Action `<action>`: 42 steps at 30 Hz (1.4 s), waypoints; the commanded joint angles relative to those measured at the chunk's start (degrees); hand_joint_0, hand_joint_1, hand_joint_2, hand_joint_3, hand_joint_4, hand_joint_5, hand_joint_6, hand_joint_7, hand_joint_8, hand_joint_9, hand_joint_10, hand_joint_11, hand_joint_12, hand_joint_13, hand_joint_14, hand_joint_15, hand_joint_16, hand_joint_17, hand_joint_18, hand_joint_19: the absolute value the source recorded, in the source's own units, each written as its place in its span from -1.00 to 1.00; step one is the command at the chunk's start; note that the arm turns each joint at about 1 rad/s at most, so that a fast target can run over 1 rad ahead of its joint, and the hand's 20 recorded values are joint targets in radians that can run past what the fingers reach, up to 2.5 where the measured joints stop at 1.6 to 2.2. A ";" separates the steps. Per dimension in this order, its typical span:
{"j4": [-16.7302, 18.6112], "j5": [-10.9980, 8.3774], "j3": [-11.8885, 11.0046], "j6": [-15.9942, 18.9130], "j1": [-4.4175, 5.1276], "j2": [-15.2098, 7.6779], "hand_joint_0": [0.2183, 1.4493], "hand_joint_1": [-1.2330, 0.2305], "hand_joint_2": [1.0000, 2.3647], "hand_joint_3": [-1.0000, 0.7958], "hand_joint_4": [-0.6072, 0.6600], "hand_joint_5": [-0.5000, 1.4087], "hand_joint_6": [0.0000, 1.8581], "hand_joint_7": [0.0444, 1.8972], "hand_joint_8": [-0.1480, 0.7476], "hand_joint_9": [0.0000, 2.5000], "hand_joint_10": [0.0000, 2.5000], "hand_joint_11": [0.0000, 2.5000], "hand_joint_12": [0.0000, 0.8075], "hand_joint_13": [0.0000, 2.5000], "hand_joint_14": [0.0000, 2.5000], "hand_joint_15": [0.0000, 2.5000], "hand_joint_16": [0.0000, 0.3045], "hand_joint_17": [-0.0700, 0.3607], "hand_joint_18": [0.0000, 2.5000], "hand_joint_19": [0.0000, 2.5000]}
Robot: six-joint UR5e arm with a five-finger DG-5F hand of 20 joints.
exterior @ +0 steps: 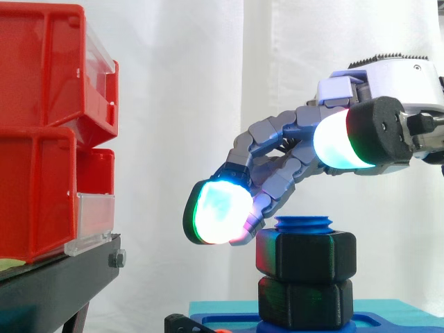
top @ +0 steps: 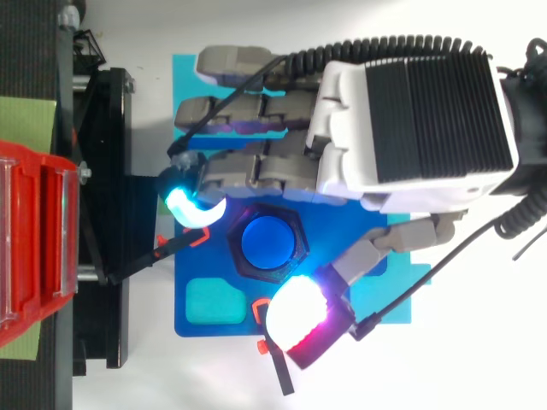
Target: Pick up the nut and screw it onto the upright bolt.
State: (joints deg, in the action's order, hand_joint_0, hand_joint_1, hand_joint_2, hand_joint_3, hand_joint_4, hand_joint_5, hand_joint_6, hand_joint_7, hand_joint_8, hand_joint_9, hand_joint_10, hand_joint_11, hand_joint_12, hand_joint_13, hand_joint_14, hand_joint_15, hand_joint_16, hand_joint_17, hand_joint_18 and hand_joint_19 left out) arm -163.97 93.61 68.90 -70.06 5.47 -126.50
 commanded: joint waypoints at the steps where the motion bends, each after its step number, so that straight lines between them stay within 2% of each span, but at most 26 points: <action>1: -0.65 -1.41 0.00 0.28 0.77 0.03 -0.64 0.24 -1.00 -0.44 0.29 -0.55 -0.46 -0.20 -0.14 -0.44 -1.00 -1.00 -0.17 -0.79 -1.00 -1.00 -0.72 -0.24 -1.00 -1.00; 16: -0.82 -2.12 0.00 0.45 1.83 0.03 -0.63 0.24 -1.00 -0.44 0.31 -0.53 -0.46 -0.06 -0.09 -0.39 -1.00 -1.00 -0.18 -0.73 -1.00 -1.00 -0.73 -0.25 -1.00 -1.00; 26: -1.44 -2.12 0.09 0.45 1.83 0.03 -0.61 0.25 -1.00 -0.44 0.34 -0.50 -0.46 0.05 -0.05 -0.29 -1.00 -1.00 -0.25 -0.65 -1.00 -1.00 -0.77 -0.30 -0.92 -1.00; 42: -1.44 -1.59 0.09 0.45 0.42 0.03 -0.59 0.25 -1.00 -0.44 0.29 -0.47 -0.46 0.20 -0.02 -0.13 -1.00 -1.00 -0.29 -0.55 -1.00 -1.00 -0.79 -0.34 -0.82 -1.00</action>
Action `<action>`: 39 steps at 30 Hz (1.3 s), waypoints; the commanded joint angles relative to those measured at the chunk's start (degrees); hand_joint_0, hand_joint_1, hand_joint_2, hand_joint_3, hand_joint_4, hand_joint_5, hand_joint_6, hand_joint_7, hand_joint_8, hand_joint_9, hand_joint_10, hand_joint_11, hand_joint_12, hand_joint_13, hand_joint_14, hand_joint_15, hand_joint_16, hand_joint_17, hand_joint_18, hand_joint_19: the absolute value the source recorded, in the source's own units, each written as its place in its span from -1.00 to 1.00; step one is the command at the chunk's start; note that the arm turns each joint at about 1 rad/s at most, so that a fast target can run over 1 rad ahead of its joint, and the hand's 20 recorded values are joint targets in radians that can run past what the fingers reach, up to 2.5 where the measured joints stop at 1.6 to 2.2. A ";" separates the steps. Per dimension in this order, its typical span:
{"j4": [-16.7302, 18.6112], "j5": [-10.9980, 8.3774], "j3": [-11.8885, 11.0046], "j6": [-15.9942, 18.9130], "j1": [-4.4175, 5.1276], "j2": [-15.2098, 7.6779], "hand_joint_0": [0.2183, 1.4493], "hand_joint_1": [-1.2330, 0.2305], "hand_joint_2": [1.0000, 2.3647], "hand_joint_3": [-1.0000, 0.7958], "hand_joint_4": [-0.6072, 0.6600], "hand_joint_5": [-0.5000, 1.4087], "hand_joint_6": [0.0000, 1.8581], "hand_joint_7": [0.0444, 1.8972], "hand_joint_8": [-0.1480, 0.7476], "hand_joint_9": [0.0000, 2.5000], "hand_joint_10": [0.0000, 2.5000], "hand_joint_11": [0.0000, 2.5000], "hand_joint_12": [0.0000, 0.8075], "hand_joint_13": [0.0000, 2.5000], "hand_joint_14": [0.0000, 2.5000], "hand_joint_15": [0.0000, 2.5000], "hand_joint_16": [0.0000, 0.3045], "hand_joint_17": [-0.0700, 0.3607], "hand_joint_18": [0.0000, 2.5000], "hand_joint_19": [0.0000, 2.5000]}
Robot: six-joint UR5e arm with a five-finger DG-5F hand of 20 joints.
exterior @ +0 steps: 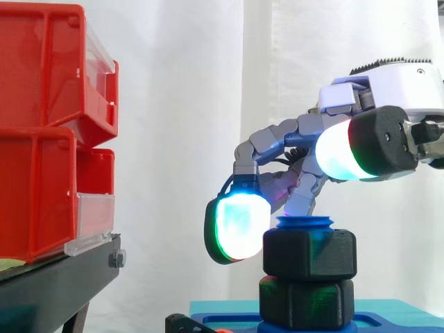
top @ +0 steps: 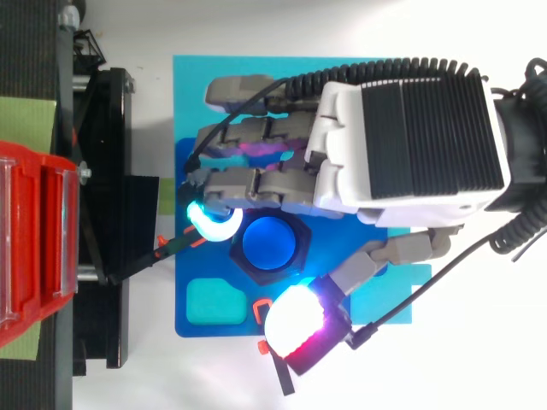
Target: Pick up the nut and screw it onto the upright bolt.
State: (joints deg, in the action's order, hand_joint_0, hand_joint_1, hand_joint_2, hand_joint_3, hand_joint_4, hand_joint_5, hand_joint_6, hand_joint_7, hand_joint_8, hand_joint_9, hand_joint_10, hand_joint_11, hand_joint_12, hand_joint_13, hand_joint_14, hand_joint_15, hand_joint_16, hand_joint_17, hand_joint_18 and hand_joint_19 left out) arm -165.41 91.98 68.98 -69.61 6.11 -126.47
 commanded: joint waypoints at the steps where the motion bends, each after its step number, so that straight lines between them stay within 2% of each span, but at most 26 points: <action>1: 0.00 0.21 0.02 0.00 -0.48 0.00 -0.59 0.25 -1.00 -0.44 0.27 -0.46 -0.46 0.22 -0.02 -0.10 -1.00 -0.99 -0.30 -0.54 -1.00 -1.00 -0.79 -0.35 -0.82 -1.00; 10: 0.35 2.24 0.02 0.00 -2.15 0.00 -0.56 0.23 -1.00 -0.44 0.16 -0.42 -0.46 0.38 -0.02 0.09 -1.00 -0.93 -0.37 -0.37 -1.00 -1.00 -0.83 -0.40 -0.70 -1.00; 15: 0.35 3.55 0.02 -0.09 -3.73 0.00 -0.55 0.22 -1.00 -0.44 0.09 -0.39 -0.46 0.43 -0.10 0.29 -1.00 -0.89 -0.45 -0.24 -1.00 -0.99 -0.86 -0.45 -0.62 -1.00; 17: 0.27 3.82 -0.07 -0.09 -4.08 0.00 -0.54 0.22 -1.00 -0.44 0.07 -0.39 -0.46 0.44 -0.11 0.34 -0.99 -0.86 -0.48 -0.21 -1.00 -0.98 -0.86 -0.46 -0.59 -1.00; 19: 0.44 4.08 -0.07 -0.09 -4.35 0.00 -0.54 0.22 -1.00 -0.44 0.07 -0.40 -0.46 0.45 -0.09 0.35 -0.99 -0.85 -0.47 -0.20 -1.00 -0.98 -0.87 -0.46 -0.58 -1.00; 22: 0.27 4.52 -0.25 -0.09 -4.52 0.09 -0.55 0.23 -1.00 -0.44 0.14 -0.44 -0.46 0.33 -0.06 0.29 -0.99 -0.84 -0.41 -0.21 -1.00 -0.97 -0.86 -0.45 -0.60 -1.00; 26: 0.09 4.70 -2.09 -0.18 -4.61 0.09 -0.56 0.23 -1.00 -0.44 0.30 -0.50 -0.46 0.11 -0.05 0.16 -0.99 -0.85 -0.35 -0.30 -1.00 -0.98 -0.83 -0.41 -0.63 -1.00; 28: 0.00 4.61 -3.15 -0.35 -4.35 0.09 -0.57 0.22 -1.00 -0.44 0.34 -0.52 -0.46 0.02 -0.04 0.13 -0.99 -0.85 -0.32 -0.32 -1.00 -0.98 -0.82 -0.39 -0.65 -1.00; 33: -0.79 4.43 -4.64 -0.44 -3.65 0.09 -0.59 0.21 -1.00 -0.44 0.29 -0.56 -0.46 -0.18 -0.09 -0.04 -1.00 -0.94 -0.27 -0.44 -1.00 -1.00 -0.78 -0.32 -0.71 -1.00; 35: -0.70 4.43 -4.64 -0.44 -3.29 0.00 -0.61 0.21 -1.00 -0.44 0.25 -0.59 -0.46 -0.29 -0.11 -0.19 -1.00 -1.00 -0.23 -0.59 -1.00 -1.00 -0.75 -0.28 -0.82 -1.00; 39: -0.70 3.99 -4.55 -0.53 -2.33 0.00 -0.63 0.21 -1.00 -0.44 0.22 -0.60 -0.46 -0.35 -0.15 -0.35 -1.00 -1.00 -0.21 -0.73 -1.00 -1.00 -0.73 -0.24 -1.00 -1.00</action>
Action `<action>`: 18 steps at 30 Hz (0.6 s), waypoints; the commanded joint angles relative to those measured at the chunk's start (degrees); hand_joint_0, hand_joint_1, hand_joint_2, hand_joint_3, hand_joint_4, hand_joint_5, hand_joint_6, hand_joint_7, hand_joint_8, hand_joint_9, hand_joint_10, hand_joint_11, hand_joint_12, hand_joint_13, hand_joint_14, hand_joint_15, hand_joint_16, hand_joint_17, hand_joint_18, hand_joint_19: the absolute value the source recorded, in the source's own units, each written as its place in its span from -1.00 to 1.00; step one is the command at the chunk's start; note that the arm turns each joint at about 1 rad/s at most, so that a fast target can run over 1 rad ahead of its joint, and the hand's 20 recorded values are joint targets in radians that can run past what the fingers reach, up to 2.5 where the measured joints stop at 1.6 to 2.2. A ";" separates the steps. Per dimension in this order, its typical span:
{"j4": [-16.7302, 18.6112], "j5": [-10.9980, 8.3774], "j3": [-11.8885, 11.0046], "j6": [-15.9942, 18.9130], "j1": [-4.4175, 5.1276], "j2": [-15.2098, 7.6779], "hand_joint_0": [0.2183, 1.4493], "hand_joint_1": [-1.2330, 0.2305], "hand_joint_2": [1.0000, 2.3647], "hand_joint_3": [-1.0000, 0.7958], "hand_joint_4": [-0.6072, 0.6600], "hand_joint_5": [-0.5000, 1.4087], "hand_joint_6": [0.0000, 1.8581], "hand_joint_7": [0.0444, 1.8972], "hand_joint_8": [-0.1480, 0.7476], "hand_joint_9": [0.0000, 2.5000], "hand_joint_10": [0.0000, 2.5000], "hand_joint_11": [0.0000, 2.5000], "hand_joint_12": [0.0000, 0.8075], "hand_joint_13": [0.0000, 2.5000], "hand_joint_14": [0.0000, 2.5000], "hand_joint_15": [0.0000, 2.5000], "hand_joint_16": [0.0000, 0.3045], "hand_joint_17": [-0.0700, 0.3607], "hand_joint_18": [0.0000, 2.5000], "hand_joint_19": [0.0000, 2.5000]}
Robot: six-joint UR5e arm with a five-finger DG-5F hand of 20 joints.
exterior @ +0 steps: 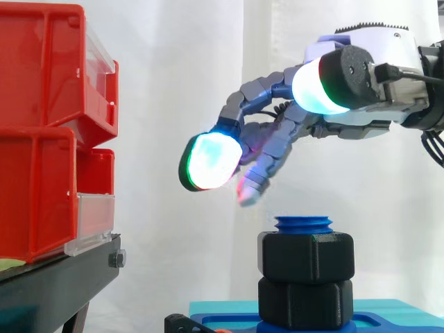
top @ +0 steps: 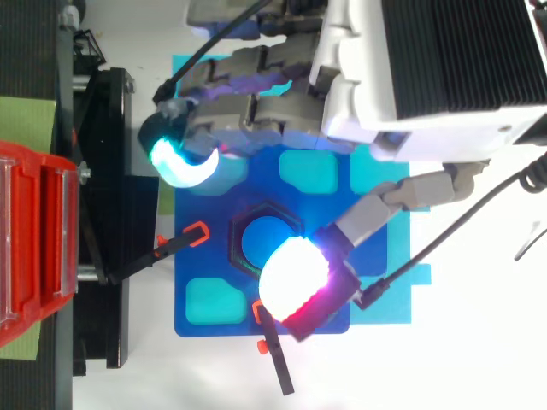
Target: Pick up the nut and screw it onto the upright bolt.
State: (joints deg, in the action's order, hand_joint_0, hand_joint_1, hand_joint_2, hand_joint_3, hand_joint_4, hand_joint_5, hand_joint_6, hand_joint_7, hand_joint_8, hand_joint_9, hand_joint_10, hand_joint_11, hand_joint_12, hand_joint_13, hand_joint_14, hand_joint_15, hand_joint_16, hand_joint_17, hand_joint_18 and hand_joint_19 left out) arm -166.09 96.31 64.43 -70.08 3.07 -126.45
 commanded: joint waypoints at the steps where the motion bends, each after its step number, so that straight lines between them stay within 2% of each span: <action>1: -0.03 -0.51 0.00 -0.05 0.80 -0.02 -0.65 0.21 -1.00 -0.44 0.21 -0.61 -0.46 -0.37 -0.17 -0.42 -1.00 -1.00 -0.20 -0.81 -1.00 -1.00 -0.72 -0.24 -1.00 -1.00; 5: -0.20 -1.74 0.44 -0.05 1.68 -0.02 -0.67 0.23 -1.00 -0.44 0.17 -0.63 -0.46 -0.41 -0.20 -0.59 -1.00 -1.00 -0.17 -0.95 -1.00 -1.00 -0.71 -0.21 -1.00 -1.00; 11: 0.41 -3.59 3.34 0.03 3.17 -0.02 -0.68 0.24 -1.00 -0.44 0.12 -0.67 -0.46 -0.44 -0.26 -0.84 -1.00 -1.00 -0.20 -1.00 -1.00 -1.00 -0.71 -0.21 -1.00 -1.00; 18: 0.50 -4.12 3.42 0.03 3.87 -0.02 -0.68 0.22 -1.00 -0.44 0.14 -0.67 -0.46 -0.45 -0.25 -0.84 -1.00 -1.00 -0.20 -0.98 -1.00 -1.00 -0.71 -0.22 -1.00 -1.00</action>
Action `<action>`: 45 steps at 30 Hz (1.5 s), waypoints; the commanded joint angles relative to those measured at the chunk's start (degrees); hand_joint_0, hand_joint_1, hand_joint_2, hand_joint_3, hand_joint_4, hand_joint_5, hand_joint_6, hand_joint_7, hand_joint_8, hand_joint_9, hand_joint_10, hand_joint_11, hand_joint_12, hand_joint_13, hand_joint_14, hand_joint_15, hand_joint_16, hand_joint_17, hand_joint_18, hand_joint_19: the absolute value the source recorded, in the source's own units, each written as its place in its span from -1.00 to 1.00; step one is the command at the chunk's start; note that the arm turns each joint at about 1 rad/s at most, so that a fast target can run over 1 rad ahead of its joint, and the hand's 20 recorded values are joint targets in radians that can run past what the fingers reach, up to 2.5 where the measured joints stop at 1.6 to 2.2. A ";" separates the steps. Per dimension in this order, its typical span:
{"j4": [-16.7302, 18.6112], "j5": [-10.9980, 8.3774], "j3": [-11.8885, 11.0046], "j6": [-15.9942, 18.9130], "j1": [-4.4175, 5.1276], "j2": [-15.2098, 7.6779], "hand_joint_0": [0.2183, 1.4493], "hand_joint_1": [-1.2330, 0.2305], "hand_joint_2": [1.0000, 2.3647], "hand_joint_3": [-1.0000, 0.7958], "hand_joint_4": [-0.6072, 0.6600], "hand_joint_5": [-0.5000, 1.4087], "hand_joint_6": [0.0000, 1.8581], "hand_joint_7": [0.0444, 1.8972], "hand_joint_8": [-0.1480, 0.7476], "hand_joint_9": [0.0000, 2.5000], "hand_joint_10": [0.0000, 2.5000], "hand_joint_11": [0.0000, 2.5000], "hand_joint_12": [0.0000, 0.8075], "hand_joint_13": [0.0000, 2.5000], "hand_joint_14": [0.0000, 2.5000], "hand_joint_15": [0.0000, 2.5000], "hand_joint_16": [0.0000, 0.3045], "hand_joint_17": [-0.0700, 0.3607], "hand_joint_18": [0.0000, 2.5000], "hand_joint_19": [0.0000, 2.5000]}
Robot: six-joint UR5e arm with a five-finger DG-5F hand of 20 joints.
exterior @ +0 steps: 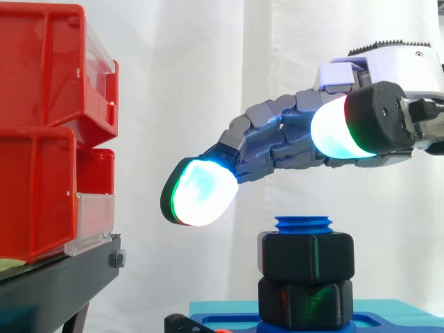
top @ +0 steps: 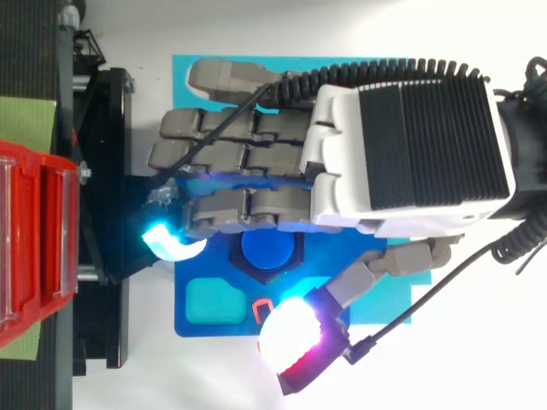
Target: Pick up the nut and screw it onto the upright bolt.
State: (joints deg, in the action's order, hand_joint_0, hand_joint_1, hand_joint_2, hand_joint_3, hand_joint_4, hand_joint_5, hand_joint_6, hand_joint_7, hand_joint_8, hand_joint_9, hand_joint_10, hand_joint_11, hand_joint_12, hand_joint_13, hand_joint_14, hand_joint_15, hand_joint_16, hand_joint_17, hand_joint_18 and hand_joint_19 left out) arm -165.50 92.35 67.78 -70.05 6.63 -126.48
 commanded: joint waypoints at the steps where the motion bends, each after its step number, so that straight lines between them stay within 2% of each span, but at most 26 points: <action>1: -0.18 -0.15 0.07 0.00 0.31 0.01 -0.68 0.22 -1.00 -0.44 0.14 -0.67 -0.46 -0.45 -0.24 -0.82 -1.00 -1.00 -0.20 -0.97 -1.00 -1.00 -0.71 -0.22 -1.00 -1.00; 7: -0.27 -0.24 0.60 0.00 0.75 0.01 -0.67 0.22 -1.00 -0.44 0.18 -0.65 -0.46 -0.40 -0.21 -0.75 -1.00 -1.00 -0.22 -0.92 -1.00 -1.00 -0.72 -0.23 -1.00 -1.00; 14: -0.35 -0.42 1.21 0.00 0.66 0.01 -0.66 0.22 -1.00 -0.44 0.23 -0.63 -0.46 -0.34 -0.18 -0.68 -1.00 -1.00 -0.25 -0.87 -1.00 -1.00 -0.74 -0.26 -1.00 -1.00; 19: -0.35 -0.24 1.30 0.00 0.22 0.01 -0.65 0.22 -1.00 -0.44 0.26 -0.61 -0.46 -0.29 -0.15 -0.60 -1.00 -1.00 -0.27 -0.83 -1.00 -1.00 -0.76 -0.29 -1.00 -1.00; 24: 0.00 -0.15 2.79 0.18 -0.04 0.01 -0.64 0.22 -1.00 -0.44 0.27 -0.60 -0.46 -0.26 -0.13 -0.54 -1.00 -1.00 -0.28 -0.79 -1.00 -1.00 -0.77 -0.31 -1.00 -1.00; 30: 0.09 -0.15 2.79 0.09 -0.57 0.01 -0.63 0.22 -1.00 -0.44 0.30 -0.58 -0.46 -0.21 -0.11 -0.49 -1.00 -1.00 -0.30 -0.75 -1.00 -1.00 -0.78 -0.33 -1.00 -1.00; 41: 0.17 0.02 2.79 0.18 -1.54 0.01 -0.60 0.19 -1.00 -0.44 0.35 -0.54 -0.46 0.03 -0.05 -0.32 -1.00 -1.00 -0.37 -0.61 -1.00 -1.00 -0.82 -0.39 -0.90 -1.00; 43: 0.17 0.46 2.71 0.18 -2.24 0.01 -0.59 0.19 -1.00 -0.44 0.35 -0.53 -0.46 0.10 -0.05 -0.29 -1.00 -1.00 -0.38 -0.58 -1.00 -1.00 -0.83 -0.40 -0.87 -1.00; 45: 0.17 0.73 2.79 0.27 -2.50 0.01 -0.59 0.19 -1.00 -0.44 0.34 -0.51 -0.46 0.15 -0.03 -0.25 -1.00 -1.00 -0.40 -0.54 -1.00 -1.00 -0.84 -0.41 -0.84 -1.00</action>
State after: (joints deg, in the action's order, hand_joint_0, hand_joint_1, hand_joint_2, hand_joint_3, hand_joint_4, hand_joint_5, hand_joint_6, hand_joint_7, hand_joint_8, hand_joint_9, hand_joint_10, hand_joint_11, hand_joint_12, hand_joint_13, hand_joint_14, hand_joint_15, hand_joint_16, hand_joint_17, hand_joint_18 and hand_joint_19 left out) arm -165.34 92.64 70.56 -69.84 4.70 -126.47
